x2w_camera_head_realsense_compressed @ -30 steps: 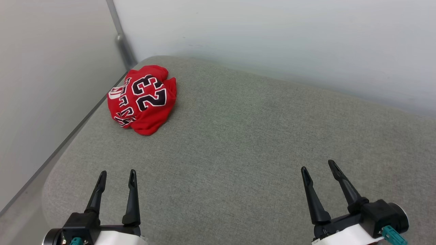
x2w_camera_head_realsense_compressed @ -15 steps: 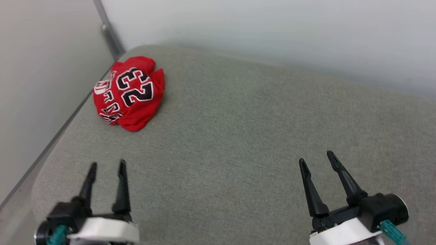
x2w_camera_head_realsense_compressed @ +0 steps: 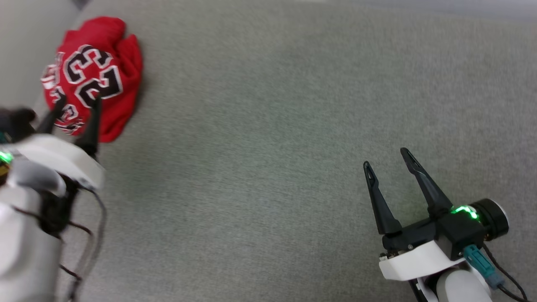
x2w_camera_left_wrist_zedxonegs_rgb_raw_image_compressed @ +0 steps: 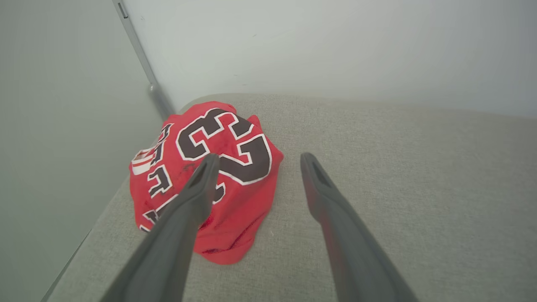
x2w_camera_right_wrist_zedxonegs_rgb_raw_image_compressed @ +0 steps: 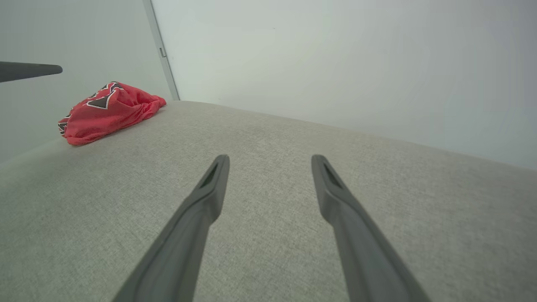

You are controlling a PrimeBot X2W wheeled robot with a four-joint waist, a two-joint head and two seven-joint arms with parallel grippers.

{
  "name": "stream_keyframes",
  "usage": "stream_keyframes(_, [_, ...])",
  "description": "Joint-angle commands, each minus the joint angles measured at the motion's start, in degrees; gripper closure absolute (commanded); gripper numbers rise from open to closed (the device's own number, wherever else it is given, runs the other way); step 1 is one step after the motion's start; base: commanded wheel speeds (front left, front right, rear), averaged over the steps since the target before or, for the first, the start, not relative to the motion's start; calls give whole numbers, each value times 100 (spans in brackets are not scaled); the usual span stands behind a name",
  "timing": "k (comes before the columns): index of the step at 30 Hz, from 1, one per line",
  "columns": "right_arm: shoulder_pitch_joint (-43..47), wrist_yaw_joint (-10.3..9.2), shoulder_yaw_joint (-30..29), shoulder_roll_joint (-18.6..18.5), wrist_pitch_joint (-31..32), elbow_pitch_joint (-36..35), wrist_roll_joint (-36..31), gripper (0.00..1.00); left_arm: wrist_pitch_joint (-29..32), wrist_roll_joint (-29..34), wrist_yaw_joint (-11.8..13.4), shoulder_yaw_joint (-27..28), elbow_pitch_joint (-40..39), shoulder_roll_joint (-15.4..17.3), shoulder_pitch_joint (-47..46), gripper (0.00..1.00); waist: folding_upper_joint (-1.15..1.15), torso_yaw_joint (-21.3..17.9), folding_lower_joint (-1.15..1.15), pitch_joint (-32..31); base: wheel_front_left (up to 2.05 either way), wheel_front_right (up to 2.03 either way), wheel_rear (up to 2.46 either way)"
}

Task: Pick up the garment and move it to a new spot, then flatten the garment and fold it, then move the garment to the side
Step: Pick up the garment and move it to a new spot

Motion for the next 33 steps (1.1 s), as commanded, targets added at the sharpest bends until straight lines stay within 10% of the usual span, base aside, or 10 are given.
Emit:
stream_keyframes(1, [-114,-2,12,-28,-12,-22,-14,0,214,-182,-3,-101,65,152,-195,0,0,-321,0,445,0,0,0])
stream_keyframes(11, [-400,-2,193,-1,-12,-71,-141,0,3374,-2158,-5,-595,781,1818,-1635,0,0,-851,0,1247,0,0,0])
stream_keyframes(22, [-489,-2,368,20,8,-22,-198,0,5118,-2919,348,-407,1668,2204,-2523,0,0,-1125,0,1778,0,0,0])
stream_keyframes(23, [-498,-3,368,19,9,-6,-200,0,5186,-2899,333,-445,1700,2227,-2538,10,0,-1132,0,1805,0,0,0])
stream_keyframes(25, [-505,-3,376,17,17,25,-203,0,5287,-2894,284,-531,1777,2209,-2531,100,0,-1144,0,1838,0,0,0])
stream_keyframes(33, [-552,-3,457,36,23,142,-163,0,4996,-2898,130,-560,2015,2205,-2389,100,0,-1196,0,1606,0,0,0])
